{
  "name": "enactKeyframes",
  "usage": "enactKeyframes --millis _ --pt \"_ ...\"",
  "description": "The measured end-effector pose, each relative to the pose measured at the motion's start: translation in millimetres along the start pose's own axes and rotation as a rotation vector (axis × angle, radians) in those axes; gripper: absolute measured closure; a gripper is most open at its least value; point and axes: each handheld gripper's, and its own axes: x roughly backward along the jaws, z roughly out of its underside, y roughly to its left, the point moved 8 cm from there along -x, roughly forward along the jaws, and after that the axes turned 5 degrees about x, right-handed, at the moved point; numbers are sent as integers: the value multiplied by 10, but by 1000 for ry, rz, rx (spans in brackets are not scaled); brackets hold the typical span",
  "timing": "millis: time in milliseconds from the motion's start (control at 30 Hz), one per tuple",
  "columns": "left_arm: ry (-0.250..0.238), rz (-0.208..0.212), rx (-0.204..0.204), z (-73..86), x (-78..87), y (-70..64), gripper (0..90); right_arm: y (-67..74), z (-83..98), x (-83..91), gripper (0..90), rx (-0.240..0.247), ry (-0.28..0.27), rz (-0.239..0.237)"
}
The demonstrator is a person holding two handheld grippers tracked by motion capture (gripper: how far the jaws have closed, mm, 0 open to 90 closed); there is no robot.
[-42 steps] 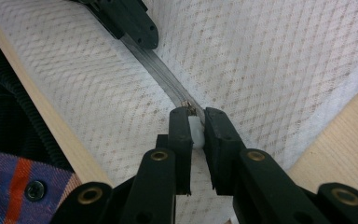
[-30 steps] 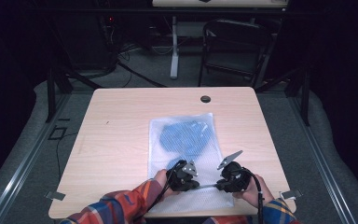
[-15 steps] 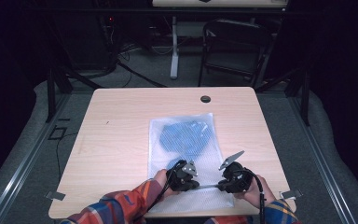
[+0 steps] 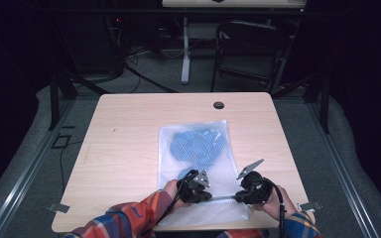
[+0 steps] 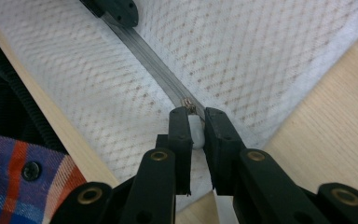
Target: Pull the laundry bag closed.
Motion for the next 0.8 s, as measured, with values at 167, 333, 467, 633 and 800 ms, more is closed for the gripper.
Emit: enactKeyframes --millis 167,333,467,633,800 --pt "2 0 0 1 0 -4 900 -17 28 13 817 -5 0 -2" --pt "2 1 0 2 0 -5 900 -5 30 9 816 -14 -3 -14" --pt "1 2 1 2 0 -5 900 -57 67 13 815 -20 10 0" --pt "2 2 -1 1 -1 -6 900 -38 69 17 815 -36 8 -15" --pt "2 2 -1 2 0 -5 900 -71 107 21 814 -64 0 -1"
